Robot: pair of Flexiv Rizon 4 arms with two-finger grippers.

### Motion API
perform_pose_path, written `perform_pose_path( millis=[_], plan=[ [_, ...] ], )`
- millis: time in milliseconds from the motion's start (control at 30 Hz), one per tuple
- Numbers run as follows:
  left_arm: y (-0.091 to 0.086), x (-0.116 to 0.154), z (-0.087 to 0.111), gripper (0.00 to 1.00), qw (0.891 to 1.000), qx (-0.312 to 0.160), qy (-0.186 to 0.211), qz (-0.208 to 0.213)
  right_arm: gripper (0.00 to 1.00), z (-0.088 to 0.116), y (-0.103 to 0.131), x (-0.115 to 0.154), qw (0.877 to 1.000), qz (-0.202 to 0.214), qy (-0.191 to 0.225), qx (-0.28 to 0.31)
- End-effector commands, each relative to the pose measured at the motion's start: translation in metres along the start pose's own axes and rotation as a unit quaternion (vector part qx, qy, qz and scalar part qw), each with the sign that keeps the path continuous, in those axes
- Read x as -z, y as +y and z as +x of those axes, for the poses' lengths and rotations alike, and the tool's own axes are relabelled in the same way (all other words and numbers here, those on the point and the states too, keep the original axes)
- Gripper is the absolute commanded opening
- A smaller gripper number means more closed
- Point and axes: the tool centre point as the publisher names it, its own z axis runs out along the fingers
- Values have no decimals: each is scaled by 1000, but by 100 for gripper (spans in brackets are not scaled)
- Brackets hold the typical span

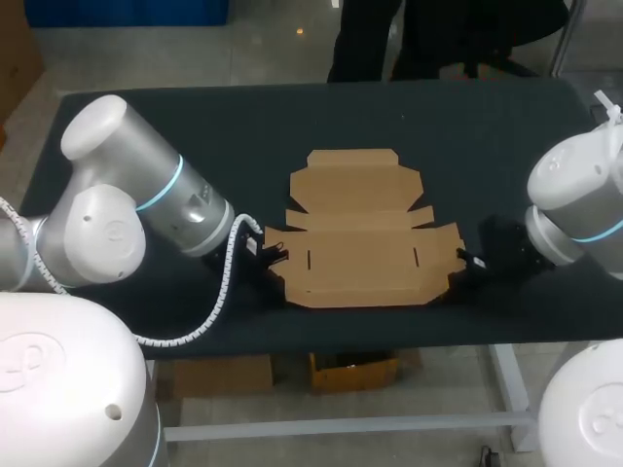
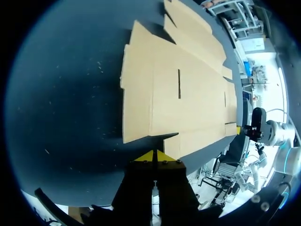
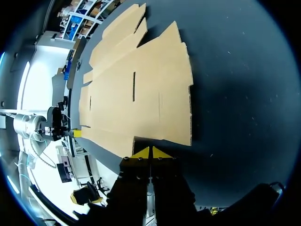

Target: Assemble the packaging by folding the flat box into shape, placing the metal phone stand inside, and closing the box properly

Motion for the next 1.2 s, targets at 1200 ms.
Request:
perform_pose_path(
  millis=[1200],
  plan=[
    [3,-7,28,0,999,-30,-29,3,0,16,-3,7,1000,-15,-26,2]
  ],
)
